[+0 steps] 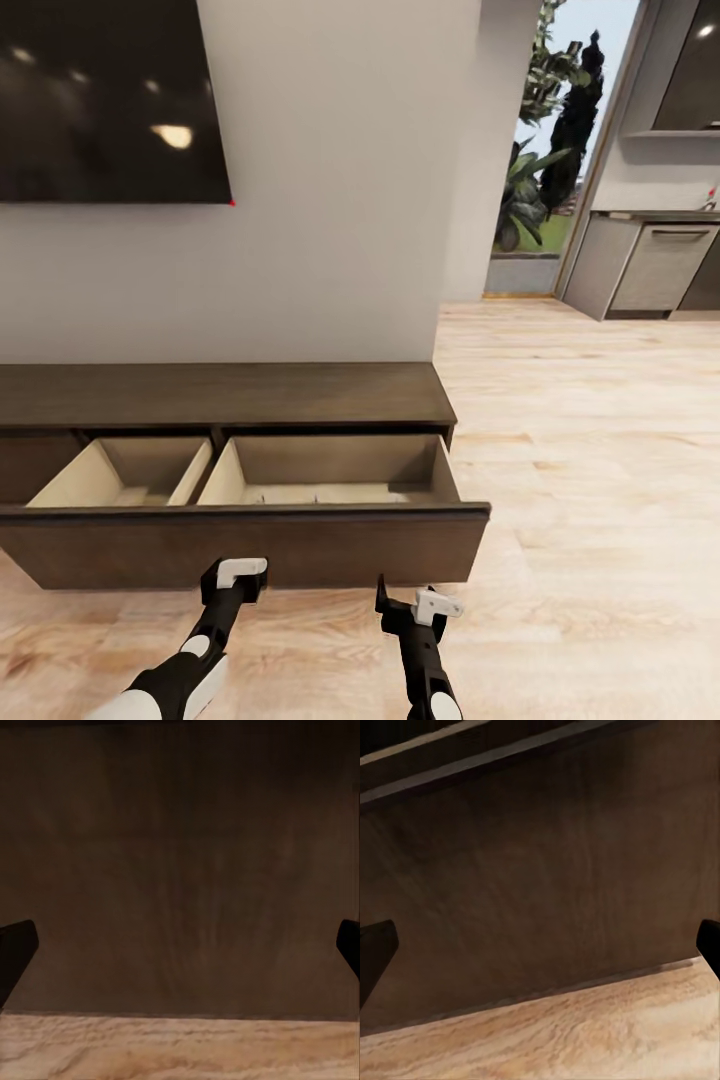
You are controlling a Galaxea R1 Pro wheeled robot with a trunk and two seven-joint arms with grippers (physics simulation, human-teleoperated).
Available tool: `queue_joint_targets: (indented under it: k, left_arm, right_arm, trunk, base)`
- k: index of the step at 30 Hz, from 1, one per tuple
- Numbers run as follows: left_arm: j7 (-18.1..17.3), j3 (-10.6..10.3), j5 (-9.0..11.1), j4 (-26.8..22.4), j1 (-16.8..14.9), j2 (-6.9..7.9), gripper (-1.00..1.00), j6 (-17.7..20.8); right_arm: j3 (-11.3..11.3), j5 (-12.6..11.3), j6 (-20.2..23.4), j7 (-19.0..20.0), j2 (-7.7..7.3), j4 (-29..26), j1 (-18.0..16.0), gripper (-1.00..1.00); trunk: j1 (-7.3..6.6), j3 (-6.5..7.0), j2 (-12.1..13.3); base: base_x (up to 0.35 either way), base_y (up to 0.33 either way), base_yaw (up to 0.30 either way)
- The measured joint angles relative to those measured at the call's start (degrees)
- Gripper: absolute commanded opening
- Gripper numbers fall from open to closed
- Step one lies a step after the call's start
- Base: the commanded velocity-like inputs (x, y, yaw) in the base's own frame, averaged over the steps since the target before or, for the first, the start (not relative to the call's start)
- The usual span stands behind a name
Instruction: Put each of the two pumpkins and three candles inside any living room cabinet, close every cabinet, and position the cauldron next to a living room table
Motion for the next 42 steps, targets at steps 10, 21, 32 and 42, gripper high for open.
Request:
queue_joint_targets:
  k: [10,21,32,42]
  left_arm:
    - [0.0,0.0,0.0,0.0,0.0,0.11,1.00,0.0]
    - [0.0,-0.1,0.1,0.0,0.0,0.12,1.00,0.0]
    - [0.0,-0.1,0.0,0.0,0.0,0.20,1.00,0.0]
    - [0.0,-0.1,0.0,0.0,0.0,0.27,1.00,0.0]
  right_arm:
    - [0.0,0.0,0.0,0.0,0.00,0.0,0.0,1.00]
    - [0.0,0.0,0.0,0.0,0.00,0.0,0.0,1.00]
    - [-0.1,0.0,0.0,0.0,0.00,0.0,0.0,1.00]
    - [-0.1,0.0,0.0,0.0,0.00,0.0,0.0,1.00]
  trunk:
    - [0.00,0.00,0.0]
    - [0.01,-0.01,0.0]
    - [0.01,-0.01,0.0]
    - [0.01,-0.01,0.0]
  base:
    - [0.262,0.011,0.000]
    - [0.241,0.000,0.000]
    - [0.240,0.000,0.000]
    - [0.240,0.000,0.000]
